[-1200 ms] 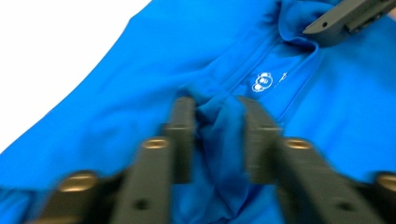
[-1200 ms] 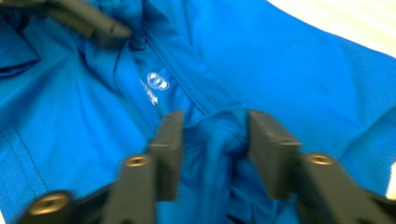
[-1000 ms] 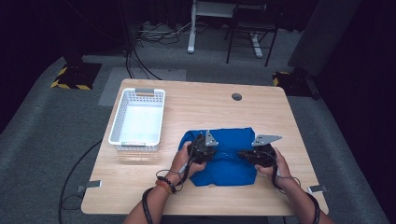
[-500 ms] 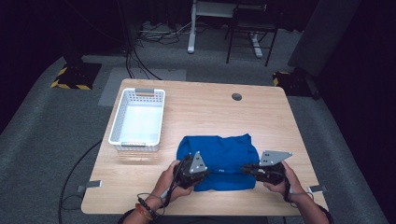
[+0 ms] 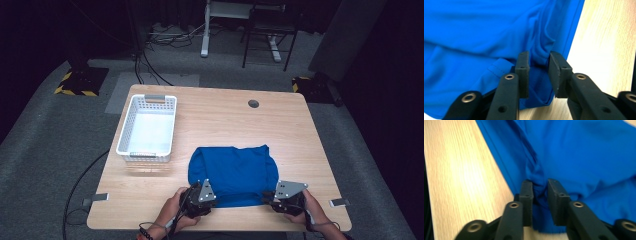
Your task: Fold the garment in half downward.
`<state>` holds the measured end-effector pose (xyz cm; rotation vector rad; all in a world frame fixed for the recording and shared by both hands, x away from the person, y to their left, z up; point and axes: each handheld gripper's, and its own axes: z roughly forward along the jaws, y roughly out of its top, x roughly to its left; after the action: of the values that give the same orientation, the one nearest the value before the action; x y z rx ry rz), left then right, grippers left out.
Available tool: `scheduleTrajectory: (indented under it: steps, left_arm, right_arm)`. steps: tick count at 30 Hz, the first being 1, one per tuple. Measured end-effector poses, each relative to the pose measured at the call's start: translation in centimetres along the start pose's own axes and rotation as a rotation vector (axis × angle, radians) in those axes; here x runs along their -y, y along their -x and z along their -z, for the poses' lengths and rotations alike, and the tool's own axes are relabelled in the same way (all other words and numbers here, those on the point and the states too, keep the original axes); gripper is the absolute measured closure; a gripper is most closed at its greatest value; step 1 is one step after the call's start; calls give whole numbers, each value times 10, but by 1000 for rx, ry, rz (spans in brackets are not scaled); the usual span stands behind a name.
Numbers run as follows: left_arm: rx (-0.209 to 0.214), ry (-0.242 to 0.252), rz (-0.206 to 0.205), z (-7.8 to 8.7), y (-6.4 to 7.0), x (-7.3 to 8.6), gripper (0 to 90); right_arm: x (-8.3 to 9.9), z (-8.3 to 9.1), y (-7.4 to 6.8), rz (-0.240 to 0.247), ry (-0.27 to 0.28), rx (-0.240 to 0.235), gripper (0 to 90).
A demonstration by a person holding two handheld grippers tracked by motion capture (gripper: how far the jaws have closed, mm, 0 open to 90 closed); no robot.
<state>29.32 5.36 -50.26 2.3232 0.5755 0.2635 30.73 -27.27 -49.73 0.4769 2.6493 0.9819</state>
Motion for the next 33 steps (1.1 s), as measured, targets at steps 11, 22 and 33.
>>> scheduleTrajectory:
  steps: [11,22,33]
  left_arm:
    - [-77,82,86,21,-14,-10,393]
    - [-114,-59,11,-27,-29,-43,287]
    - [-62,-58,-38,-12,-14,-16,263]
  right_arm:
    - [-5,20,13,-99,70,70,381]
    - [-24,-16,41,-83,-17,94,290]
    - [3,-8,38,-91,-12,73,252]
